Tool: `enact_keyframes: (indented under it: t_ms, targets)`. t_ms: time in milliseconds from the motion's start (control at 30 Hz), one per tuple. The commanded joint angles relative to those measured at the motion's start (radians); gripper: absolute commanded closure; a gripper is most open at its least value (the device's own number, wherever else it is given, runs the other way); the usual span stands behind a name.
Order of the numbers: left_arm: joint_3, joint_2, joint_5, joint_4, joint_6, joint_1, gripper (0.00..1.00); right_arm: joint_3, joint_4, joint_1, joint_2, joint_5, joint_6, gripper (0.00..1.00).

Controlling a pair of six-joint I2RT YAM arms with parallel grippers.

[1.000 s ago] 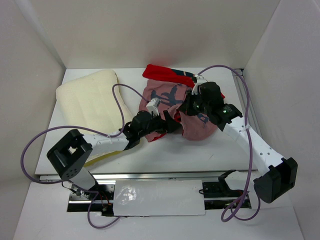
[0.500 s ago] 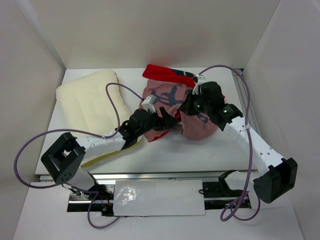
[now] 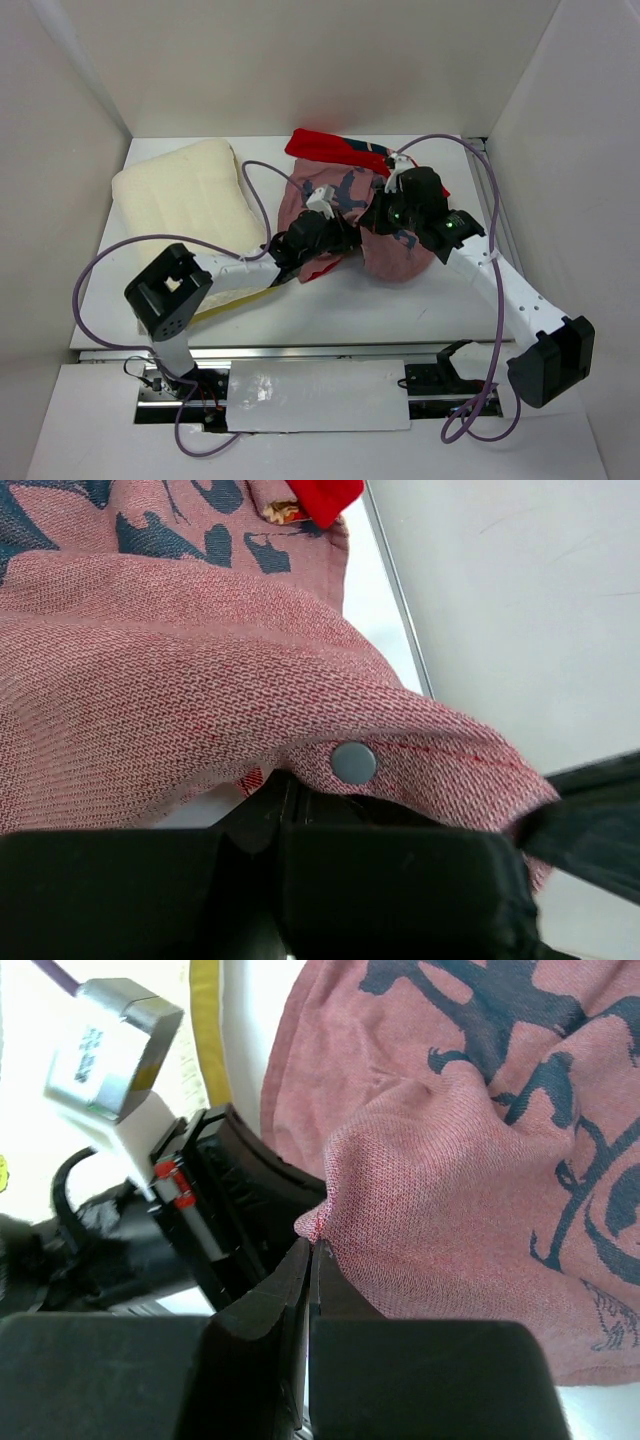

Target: Put the pillow into the pillowcase

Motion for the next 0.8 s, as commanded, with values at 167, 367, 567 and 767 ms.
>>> enact_keyframes:
  t_ms: [167,367,567,767]
  targets:
    - [-0.117,-0.102,-0.135,0.052,0.027,-0.008,1.0,-0.065,-0.065,0.047,-0.005,0.137,-0.025,0.95]
    - [-0.12,-0.122,-0.155,-0.02,0.049,-0.017,1.0,-0.076,-0.045,0.136,-0.005,0.226,-0.06,0.59]
    - [-0.125,-0.133,-0.174,-0.056,0.049,-0.017,1.0,-0.051,-0.036,0.264,0.057,0.352,-0.069,0.34]
    - [-0.137,-0.163,-0.174,-0.052,0.049,-0.028,1.0,-0.011,-0.089,0.363,0.125,0.707,0.042,0.31]
